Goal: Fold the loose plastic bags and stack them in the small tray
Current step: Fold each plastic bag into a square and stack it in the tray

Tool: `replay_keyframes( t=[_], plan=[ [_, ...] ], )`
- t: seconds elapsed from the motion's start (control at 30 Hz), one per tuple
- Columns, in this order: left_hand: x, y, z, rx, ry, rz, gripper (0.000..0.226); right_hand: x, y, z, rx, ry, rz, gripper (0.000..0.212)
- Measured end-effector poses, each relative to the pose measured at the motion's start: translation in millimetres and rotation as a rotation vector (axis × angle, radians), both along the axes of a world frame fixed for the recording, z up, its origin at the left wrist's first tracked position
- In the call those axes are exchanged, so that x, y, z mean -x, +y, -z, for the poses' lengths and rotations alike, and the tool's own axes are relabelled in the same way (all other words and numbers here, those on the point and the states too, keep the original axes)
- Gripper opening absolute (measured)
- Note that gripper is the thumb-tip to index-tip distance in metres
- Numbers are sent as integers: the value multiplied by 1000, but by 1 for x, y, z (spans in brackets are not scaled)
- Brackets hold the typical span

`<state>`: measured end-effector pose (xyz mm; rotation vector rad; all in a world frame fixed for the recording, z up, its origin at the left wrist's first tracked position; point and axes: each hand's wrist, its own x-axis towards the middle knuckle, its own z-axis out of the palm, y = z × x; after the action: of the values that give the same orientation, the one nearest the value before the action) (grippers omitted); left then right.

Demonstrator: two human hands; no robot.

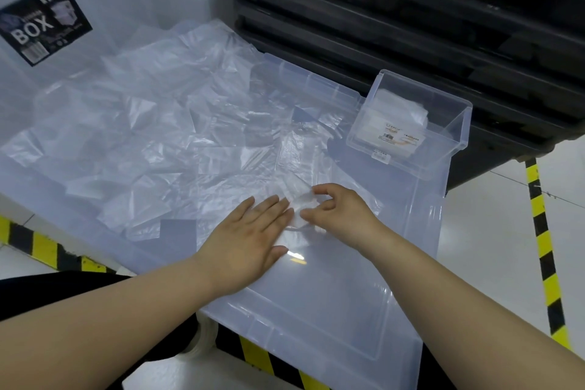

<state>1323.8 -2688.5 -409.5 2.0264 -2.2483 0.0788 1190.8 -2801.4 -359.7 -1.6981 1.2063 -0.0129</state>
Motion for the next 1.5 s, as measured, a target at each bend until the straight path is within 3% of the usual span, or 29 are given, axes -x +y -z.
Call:
replay_keyframes(
  t=[0.1,0.27,0.3,0.4,0.47,0.53,0.63,0.77,0.87,0.93,1.0,1.2,1.4,1.5],
  plan=[
    [0,0,-2,-47,-13,-12,75,5,1,1,13,23,-47,49],
    [-6,-3,4,-32,-43,-42,73,15,-4,-5,41,55,-36,38],
    [-7,-3,4,-24,-55,-52,72,16,-2,-4,156,71,-59,33],
    [-9,-4,2,-24,-51,-61,73,19,9,5,917,59,-343,22],
    [-11,-5,-1,-25,-38,-66,75,20,18,18,1146,34,-533,30],
    [-12,-7,0,-1,-34,-63,73,19,22,26,1147,56,-589,31],
    [-13,-9,2,60,-34,-51,63,14,21,30,1160,39,-549,17],
    [-15,-9,4,103,24,-24,58,9,14,32,1104,44,-529,38],
    [-15,-10,6,151,84,4,50,8,11,29,1056,16,-472,28],
    [-15,-11,3,176,145,20,48,10,10,26,998,-32,-408,10],
    [-16,-11,0,195,224,19,46,16,10,26,919,-110,-336,28],
    [-20,-7,-5,302,392,30,28,28,14,12,455,-310,-177,19],
    [-21,-2,-5,241,357,118,16,35,17,22,401,-259,-249,17],
    [-21,-1,0,177,312,141,23,36,17,22,383,-224,-280,22]
  ],
)
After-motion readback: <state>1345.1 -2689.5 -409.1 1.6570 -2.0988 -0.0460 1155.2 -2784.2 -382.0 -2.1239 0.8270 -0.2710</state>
